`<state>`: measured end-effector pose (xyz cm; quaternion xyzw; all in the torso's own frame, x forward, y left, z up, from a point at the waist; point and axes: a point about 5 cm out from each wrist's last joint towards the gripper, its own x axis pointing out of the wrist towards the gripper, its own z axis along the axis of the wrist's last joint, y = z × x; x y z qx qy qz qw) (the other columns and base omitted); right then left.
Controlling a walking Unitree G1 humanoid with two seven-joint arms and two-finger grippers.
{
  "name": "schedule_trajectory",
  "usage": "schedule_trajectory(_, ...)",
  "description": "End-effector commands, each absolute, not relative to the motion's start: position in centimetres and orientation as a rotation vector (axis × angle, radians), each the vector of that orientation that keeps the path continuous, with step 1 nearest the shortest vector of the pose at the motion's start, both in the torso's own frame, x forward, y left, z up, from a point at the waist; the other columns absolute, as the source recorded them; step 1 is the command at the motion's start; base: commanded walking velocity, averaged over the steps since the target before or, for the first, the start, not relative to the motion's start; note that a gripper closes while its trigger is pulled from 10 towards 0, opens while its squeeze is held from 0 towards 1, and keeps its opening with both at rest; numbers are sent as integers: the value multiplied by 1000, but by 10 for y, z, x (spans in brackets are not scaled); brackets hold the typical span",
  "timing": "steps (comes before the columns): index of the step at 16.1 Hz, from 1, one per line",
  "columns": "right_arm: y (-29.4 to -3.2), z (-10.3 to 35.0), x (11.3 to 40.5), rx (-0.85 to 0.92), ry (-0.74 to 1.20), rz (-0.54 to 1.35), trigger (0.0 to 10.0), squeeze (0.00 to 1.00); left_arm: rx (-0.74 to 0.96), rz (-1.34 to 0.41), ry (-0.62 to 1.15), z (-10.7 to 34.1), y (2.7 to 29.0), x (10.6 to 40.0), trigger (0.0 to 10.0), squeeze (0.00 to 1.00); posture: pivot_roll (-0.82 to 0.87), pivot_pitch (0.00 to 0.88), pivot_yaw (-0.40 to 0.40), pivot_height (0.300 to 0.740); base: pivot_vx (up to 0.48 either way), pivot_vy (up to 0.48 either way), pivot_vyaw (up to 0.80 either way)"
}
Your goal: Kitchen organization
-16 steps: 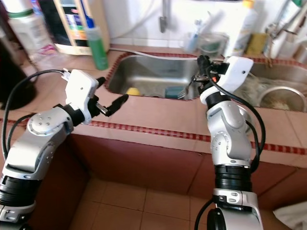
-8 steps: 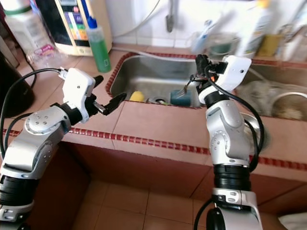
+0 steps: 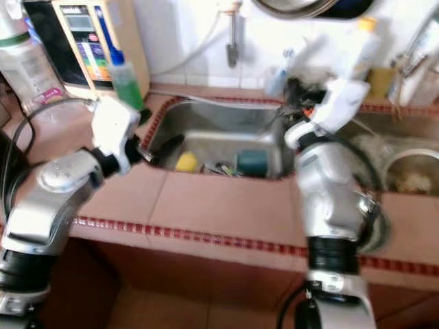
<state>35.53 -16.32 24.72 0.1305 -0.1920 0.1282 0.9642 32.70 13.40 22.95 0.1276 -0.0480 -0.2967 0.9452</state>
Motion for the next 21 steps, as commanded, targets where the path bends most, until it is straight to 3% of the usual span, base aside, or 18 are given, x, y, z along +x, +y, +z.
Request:
schedule_trajectory(1,-170,253,354,253,-410,242,10000,0,265,-610,-112,233,131,326,10000,0,-24,86,52,740,244,0,0)
schedule_trajectory(17,-170,253,354,253,-410,242,10000,0,265,-610,-112,233,131,326,10000,0,-24,86,52,740,244,0,0)
schedule_trajectory(18,-171,231,366,270,-318,238,10000,0,252,-814,-12,213,103,302,10000,0,-35,201,79,740,0,0,0)
schedule_trajectory(19,-171,221,371,278,-274,236,10000,0,246,-911,43,202,90,288,10000,0,-30,208,79,740,0,0,0)
schedule_trajectory(21,-166,219,372,285,-264,247,10000,0,251,-920,50,199,89,281,10000,0,-17,220,80,740,0,0,0)
